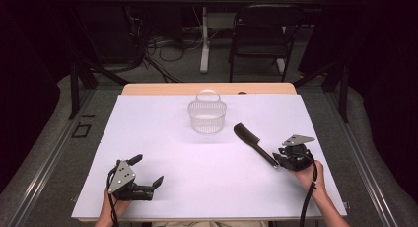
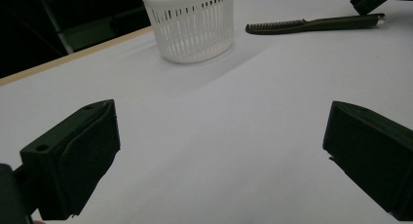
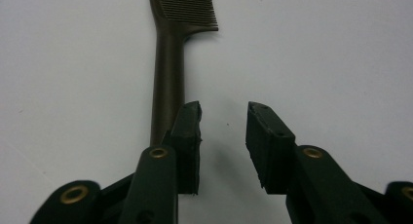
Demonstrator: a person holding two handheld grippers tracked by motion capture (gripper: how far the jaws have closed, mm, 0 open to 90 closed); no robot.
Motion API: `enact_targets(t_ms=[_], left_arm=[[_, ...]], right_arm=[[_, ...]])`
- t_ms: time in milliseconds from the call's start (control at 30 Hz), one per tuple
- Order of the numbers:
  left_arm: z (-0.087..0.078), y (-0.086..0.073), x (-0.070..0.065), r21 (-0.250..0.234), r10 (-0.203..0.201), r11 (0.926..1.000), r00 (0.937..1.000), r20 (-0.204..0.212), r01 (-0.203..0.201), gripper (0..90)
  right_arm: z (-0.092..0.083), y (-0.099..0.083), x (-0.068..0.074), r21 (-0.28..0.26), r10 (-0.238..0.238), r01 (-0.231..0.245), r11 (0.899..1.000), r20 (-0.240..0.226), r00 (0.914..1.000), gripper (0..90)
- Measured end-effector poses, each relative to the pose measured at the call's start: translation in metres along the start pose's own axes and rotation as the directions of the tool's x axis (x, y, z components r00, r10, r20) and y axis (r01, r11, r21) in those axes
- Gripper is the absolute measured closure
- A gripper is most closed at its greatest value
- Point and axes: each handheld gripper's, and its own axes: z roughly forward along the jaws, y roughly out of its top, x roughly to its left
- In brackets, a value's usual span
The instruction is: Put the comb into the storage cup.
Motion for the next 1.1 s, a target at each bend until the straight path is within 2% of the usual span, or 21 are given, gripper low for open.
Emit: enact_targets(t_ms=[133,167,233,267,633,667,867,1100], left_arm=[[0.000,0.000,0.000,0.001,0.002,1.0000,1.0000,0.001,-0.002,0.2],[0.000,0.000,0.000,0.001,0.002,1.0000,1.0000,0.001,-0.002,0.2],[0.000,0.000,0.000,0.002,0.003,1.0000,1.0000,0.000,-0.003,0.2],[0.000,0.000,0.000,0.002,0.003,1.0000,1.0000,0.000,-0.003,0.2],[0.000,0.000,0.000,0.000,0.002,1.0000,1.0000,-0.002,-0.002,0.3],[0.000,0.000,0.000,0.000,0.001,1.0000,1.0000,-0.003,-0.001,0.2],[-0.001,0.000,0.000,-0.001,0.002,1.0000,1.0000,-0.007,-0.002,0.2],[-0.001,0.001,0.000,-0.003,0.010,1.0000,0.9999,-0.009,-0.010,0.2]], right_arm=[[-0.004,0.003,0.000,0.003,0.001,0.000,1.000,-0.008,1.0000,53.5],[-0.004,0.003,0.000,0.003,0.001,0.000,1.000,-0.008,1.0000,53.5],[-0.005,0.004,0.001,0.007,0.000,0.000,1.000,-0.010,0.9999,46.5],[-0.007,0.005,0.001,0.012,0.000,0.000,1.000,-0.017,0.9999,39.6],[-0.010,0.013,0.007,0.048,-0.025,0.028,0.998,-0.059,0.9980,22.3],[-0.008,0.014,0.009,0.064,-0.036,0.040,0.997,-0.070,0.9969,19.0],[-0.007,0.018,0.012,0.082,-0.041,0.048,0.995,-0.084,0.9956,15.0],[-0.008,0.023,0.015,0.078,-0.042,0.050,0.996,-0.101,0.9940,12.3]])
